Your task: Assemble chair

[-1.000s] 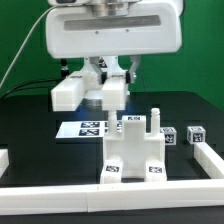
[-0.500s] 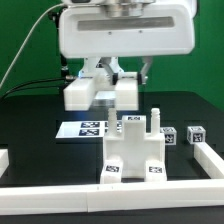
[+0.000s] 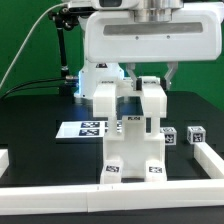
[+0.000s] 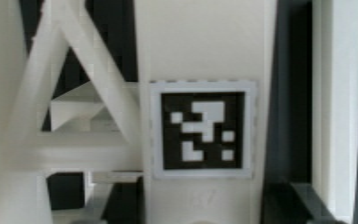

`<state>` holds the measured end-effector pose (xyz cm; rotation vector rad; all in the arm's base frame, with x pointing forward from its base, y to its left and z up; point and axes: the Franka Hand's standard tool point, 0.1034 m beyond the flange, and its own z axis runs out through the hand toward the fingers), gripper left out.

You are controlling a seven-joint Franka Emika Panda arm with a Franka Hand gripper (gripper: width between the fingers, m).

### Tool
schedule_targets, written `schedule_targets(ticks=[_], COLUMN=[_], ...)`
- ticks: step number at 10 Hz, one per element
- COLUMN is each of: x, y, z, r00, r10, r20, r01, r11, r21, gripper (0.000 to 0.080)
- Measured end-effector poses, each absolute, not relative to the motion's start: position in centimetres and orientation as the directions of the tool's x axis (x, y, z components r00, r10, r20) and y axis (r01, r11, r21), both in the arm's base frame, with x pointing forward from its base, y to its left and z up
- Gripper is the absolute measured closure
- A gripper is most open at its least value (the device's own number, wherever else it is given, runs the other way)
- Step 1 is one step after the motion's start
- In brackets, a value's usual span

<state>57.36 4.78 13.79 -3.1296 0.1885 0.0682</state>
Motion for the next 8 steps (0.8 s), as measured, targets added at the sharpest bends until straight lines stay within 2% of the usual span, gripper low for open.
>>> schedule_targets(ticks=[8], x=[57.35], y=[5.40], z=[12.93], r00=[0.985], r10=[-0.169], r20=[-0.022], r01=[-0.169], r11=[-0.986], r21=[-0.002], gripper=[0.0515])
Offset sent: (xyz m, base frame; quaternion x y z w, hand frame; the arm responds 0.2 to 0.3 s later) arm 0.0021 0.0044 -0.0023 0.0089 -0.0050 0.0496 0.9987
